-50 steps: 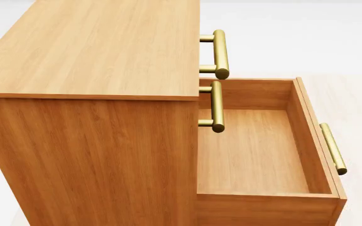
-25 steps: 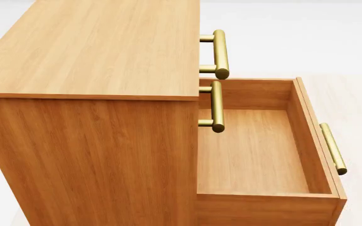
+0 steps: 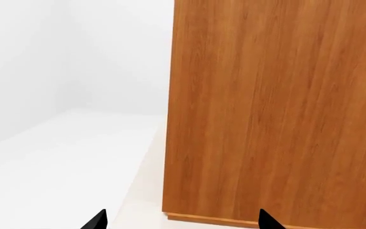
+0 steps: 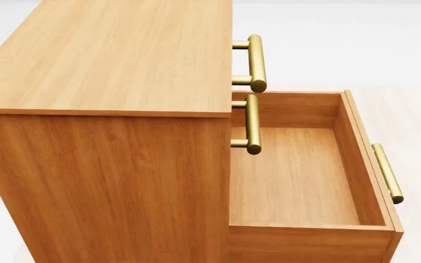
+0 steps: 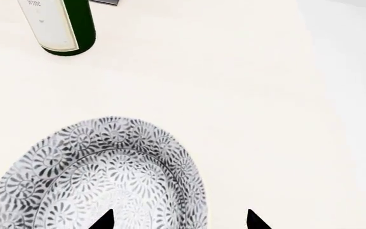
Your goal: Put the bowl in the bottom drawer of the cabinet and close it.
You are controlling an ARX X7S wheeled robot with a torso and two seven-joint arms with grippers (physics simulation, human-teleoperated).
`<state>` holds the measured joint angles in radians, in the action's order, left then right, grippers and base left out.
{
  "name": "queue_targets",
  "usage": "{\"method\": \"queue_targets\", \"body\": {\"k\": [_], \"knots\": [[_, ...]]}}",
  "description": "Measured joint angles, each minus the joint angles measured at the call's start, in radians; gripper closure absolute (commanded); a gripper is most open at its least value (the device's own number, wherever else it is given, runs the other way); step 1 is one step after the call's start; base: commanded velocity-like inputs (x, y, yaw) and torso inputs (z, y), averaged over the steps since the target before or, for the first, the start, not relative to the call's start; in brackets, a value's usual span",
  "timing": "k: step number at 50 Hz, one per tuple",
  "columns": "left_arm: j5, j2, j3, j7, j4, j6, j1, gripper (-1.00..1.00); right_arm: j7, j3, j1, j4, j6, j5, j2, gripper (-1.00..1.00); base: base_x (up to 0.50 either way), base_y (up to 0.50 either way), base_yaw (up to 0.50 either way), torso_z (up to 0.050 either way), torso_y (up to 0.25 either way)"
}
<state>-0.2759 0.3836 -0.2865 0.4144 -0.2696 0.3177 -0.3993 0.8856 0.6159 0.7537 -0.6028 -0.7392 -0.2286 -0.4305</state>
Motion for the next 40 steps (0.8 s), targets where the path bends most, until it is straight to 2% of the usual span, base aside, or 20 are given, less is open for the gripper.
{"method": "queue_targets", "body": {"k": [13, 14, 27, 40], "knots": [[-0.001, 0.002, -0.002, 0.005, -0.001, -0.001, 0.001, -1.0, -0.043, 0.036, 0.016, -0.076, -0.007, -0.041, -0.005, -1.0, 0.0, 0.0, 0.0, 0.0, 0.0], [-0.001, 0.002, -0.002, 0.005, -0.001, -0.001, 0.001, -1.0, -0.048, 0.039, 0.016, -0.081, -0.008, -0.044, -0.005, 1.0, 0.0, 0.0, 0.0, 0.0, 0.0], [-0.001, 0.001, -0.005, 0.003, 0.021, 0.013, 0.008, -1.0, -0.073, 0.047, 0.002, -0.044, -0.009, -0.043, 0.001, 1.0, 0.0, 0.0, 0.0, 0.0, 0.0], [0.0, 0.003, -0.008, 0.005, 0.021, 0.017, 0.007, -1.0, -0.131, -0.048, -0.048, 0.109, 0.038, -0.029, 0.016, 1.0, 0.0, 0.0, 0.0, 0.0, 0.0]]}}
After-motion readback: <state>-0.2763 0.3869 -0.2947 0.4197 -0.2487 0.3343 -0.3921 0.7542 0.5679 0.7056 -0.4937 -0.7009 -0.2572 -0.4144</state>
